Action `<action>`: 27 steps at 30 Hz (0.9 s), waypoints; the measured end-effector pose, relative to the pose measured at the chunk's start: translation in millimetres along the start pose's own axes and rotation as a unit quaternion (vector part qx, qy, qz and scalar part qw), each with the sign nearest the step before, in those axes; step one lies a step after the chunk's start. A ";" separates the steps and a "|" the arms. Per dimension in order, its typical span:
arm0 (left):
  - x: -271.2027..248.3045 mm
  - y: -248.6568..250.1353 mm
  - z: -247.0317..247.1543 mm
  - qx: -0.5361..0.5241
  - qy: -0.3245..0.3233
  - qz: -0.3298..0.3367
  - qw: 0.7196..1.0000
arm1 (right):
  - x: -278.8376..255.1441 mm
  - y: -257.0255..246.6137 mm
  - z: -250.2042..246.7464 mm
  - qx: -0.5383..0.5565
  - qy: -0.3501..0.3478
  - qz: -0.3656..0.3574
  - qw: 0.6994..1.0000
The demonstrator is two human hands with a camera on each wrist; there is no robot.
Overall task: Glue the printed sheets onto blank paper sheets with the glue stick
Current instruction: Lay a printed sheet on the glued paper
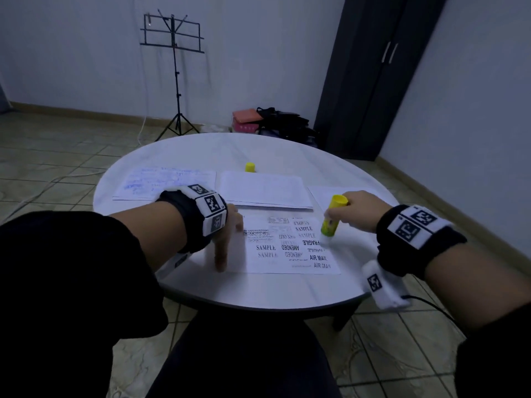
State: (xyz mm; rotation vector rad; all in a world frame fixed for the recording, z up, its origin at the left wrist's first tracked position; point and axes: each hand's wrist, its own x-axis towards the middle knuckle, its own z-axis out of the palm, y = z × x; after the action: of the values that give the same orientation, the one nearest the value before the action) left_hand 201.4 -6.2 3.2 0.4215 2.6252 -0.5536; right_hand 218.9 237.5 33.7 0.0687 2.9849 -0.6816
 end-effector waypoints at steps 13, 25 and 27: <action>15.0 1.6 0.1 -0.012 -0.018 0.022 1.000 | 25.0 -4.1 10.4 -0.006 -0.020 0.026 0.999; 2.3 4.8 -0.3 -0.022 0.001 0.004 1.000 | -17.1 30.2 -1.9 0.112 -0.033 0.016 0.993; -1.3 4.6 -0.8 -0.025 -0.003 -0.001 1.000 | -7.4 37.4 2.9 0.182 -0.018 0.048 0.982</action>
State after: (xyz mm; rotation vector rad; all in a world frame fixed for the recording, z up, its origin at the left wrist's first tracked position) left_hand 203.9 -2.0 3.0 0.4019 2.6275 -0.4876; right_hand 228.7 269.8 15.5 0.2171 2.7611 -1.1916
